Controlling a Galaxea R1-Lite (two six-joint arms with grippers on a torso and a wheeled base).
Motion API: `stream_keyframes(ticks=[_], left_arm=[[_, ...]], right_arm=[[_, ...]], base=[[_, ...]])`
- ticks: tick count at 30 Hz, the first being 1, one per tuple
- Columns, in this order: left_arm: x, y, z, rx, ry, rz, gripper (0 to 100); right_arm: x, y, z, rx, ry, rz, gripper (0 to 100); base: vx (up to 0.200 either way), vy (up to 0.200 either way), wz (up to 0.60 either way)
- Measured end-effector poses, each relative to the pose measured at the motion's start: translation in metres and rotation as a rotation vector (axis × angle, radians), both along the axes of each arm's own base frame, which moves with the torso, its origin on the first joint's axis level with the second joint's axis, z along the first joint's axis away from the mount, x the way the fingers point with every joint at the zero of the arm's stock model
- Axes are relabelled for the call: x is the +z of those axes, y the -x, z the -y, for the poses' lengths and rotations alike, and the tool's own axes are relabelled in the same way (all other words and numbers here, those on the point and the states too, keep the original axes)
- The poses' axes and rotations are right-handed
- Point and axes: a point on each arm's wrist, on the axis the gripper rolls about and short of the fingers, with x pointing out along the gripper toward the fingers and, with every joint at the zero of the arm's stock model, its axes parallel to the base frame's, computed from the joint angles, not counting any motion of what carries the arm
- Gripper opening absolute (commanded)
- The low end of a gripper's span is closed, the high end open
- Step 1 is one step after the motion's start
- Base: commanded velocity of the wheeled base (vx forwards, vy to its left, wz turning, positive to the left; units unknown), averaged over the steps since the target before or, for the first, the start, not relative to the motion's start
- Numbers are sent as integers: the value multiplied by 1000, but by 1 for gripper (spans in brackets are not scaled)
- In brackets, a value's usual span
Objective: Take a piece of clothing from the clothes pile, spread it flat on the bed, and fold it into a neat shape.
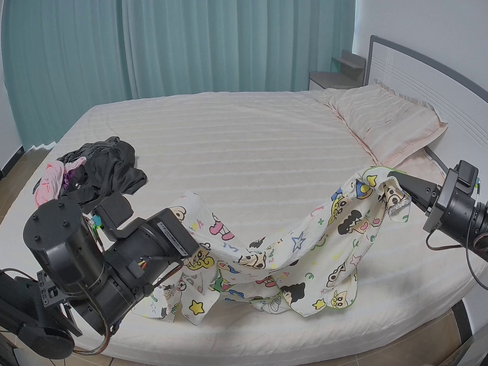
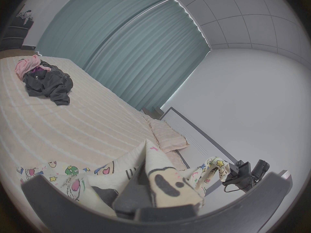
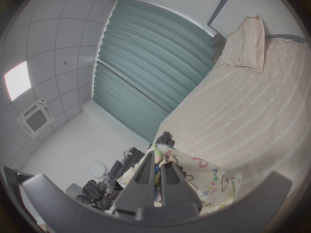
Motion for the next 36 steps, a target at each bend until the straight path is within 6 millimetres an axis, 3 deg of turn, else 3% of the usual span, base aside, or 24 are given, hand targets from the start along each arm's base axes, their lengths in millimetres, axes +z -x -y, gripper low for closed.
stream_keyframes(ticks=[11, 19, 28, 36], left_arm=[[3, 3, -4, 44, 5, 8, 0], [13, 20, -15, 33, -1, 57, 0], [29, 49, -34, 33, -9, 150, 0], [46, 66, -54, 56, 2, 245, 0]], right_arm=[[1, 5, -4, 19, 1, 6, 0], [17, 31, 2, 61, -32, 83, 0], [34, 73, 17, 140, -72, 181, 0], [52, 87, 24, 145, -94, 272, 0]], base=[[-200, 0, 0], [-200, 0, 0], [0, 0, 0], [0, 0, 0]])
